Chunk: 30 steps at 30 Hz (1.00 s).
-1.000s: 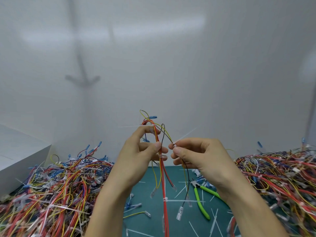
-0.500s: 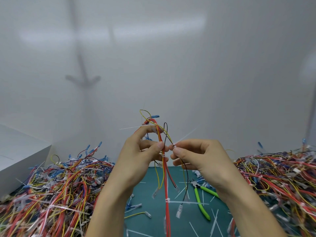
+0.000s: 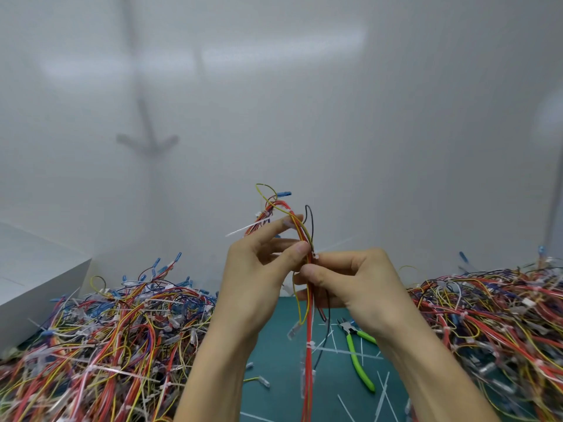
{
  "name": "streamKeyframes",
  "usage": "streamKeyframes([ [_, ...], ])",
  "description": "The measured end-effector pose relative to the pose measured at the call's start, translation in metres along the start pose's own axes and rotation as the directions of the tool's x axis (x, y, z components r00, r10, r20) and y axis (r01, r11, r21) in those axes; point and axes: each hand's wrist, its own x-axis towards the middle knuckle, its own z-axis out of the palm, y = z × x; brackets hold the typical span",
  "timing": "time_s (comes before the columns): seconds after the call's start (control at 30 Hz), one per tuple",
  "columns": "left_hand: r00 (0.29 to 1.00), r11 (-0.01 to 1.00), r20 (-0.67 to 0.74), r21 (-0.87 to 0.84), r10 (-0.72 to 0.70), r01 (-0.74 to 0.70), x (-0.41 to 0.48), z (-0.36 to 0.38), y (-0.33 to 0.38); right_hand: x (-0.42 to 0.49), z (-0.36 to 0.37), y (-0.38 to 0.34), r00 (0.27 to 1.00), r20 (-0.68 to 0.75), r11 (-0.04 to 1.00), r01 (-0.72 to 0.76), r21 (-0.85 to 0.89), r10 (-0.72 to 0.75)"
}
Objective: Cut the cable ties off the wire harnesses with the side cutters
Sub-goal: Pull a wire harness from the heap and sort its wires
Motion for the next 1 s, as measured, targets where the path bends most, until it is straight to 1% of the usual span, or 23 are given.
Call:
streamKeyframes([
  [0.1,0.998,0.997,0.055,0.065,-0.043,0.04,0.0,0.0,0.001,0.0,0.0,-0.001,0.996,-0.082,0.997,0.032,0.071,-0.027],
  [0.17,0.986,0.987,0.135,0.136,-0.099,0.081,-0.001,-0.002,0.001,0.001,-0.002,-0.002,0.989,-0.145,0.991,0.059,0.116,-0.042],
  [0.27,0.942,0.968,0.289,0.226,-0.169,0.104,-0.004,-0.004,0.001,0.003,-0.007,-0.002,0.971,-0.231,0.982,0.096,0.165,-0.056],
  [0.33,0.916,0.948,0.341,0.3,-0.21,0.106,-0.004,-0.006,0.0,0.004,-0.011,-0.002,0.956,-0.285,0.978,0.126,0.169,-0.074],
  [0.4,0.901,0.916,0.348,0.386,-0.258,0.114,-0.005,-0.007,-0.003,0.005,-0.015,-0.002,0.937,-0.338,0.97,0.157,0.184,-0.087],
  [0.53,0.864,0.883,0.366,0.438,-0.347,0.168,-0.004,-0.009,-0.004,0.006,-0.021,-0.002,0.904,-0.411,0.96,0.208,0.187,-0.115],
  [0.63,0.811,0.851,0.412,0.49,-0.415,0.186,-0.006,-0.012,-0.006,0.006,-0.022,-0.003,0.887,-0.438,0.955,0.241,0.173,-0.145],
  [0.73,0.764,0.78,0.401,0.591,-0.505,0.205,-0.007,-0.014,-0.009,0.004,-0.023,-0.005,0.866,-0.478,0.939,0.275,0.205,-0.15],
  [0.87,0.735,0.675,0.367,0.718,-0.571,0.166,-0.005,-0.023,-0.013,0.004,-0.026,-0.007,0.844,-0.516,0.929,0.295,0.223,-0.144],
  [1.0,0.756,0.541,0.336,0.841,-0.562,0.028,-0.003,-0.026,-0.022,0.004,-0.025,-0.008,0.837,-0.525,0.928,0.306,0.214,-0.155],
])
